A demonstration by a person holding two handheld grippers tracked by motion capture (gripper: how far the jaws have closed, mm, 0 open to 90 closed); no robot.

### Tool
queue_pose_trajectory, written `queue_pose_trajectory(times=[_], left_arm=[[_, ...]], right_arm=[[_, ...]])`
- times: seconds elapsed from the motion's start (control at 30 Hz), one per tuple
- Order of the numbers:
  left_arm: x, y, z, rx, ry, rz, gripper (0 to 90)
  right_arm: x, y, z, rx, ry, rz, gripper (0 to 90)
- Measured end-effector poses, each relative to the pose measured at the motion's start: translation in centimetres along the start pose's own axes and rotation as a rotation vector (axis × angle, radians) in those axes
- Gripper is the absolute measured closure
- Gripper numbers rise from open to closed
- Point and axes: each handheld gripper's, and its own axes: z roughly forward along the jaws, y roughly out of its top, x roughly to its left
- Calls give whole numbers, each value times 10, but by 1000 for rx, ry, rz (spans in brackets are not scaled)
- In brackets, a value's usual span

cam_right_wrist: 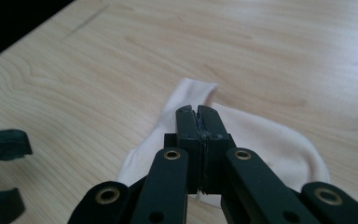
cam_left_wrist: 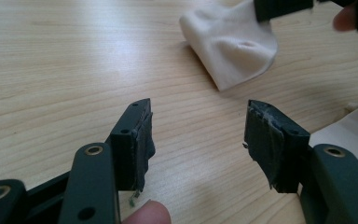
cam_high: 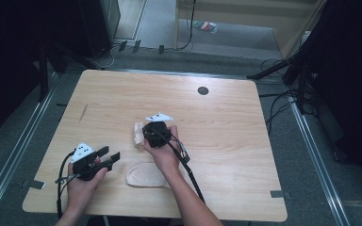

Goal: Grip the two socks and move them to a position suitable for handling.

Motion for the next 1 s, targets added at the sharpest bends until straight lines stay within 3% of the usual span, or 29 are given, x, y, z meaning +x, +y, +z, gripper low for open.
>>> queue_pose_trajectory(times=[0.23,0.27,0.37,0.47,0.57,0.73,0.83,0.9,0.97,1.0], left_arm=[[-10,12,14,28,-63,-8,331],[-12,21,26,58,-69,-4,310],[-15,29,36,68,-63,3,289],[-19,41,60,113,-61,10,273],[-25,48,74,136,-25,37,285],[-29,57,86,101,-17,17,475],[-30,59,87,78,-24,43,672],[-28,62,77,34,-20,81,853],[-27,63,72,7,-3,105,898],[-28,64,61,-31,69,155,900]], right_arm=[[3,23,-23,-48,44,-6,899],[5,27,-26,-50,52,-8,898],[6,31,-30,-59,55,-15,898],[6,37,-39,-73,70,-10,898],[6,41,-46,-81,95,7,898],[6,47,-59,-106,148,16,898],[7,50,-68,-124,180,23,898],[5,51,-75,-144,198,25,898],[2,51,-80,-158,205,30,898],[-3,50,-81,-170,211,31,898]])
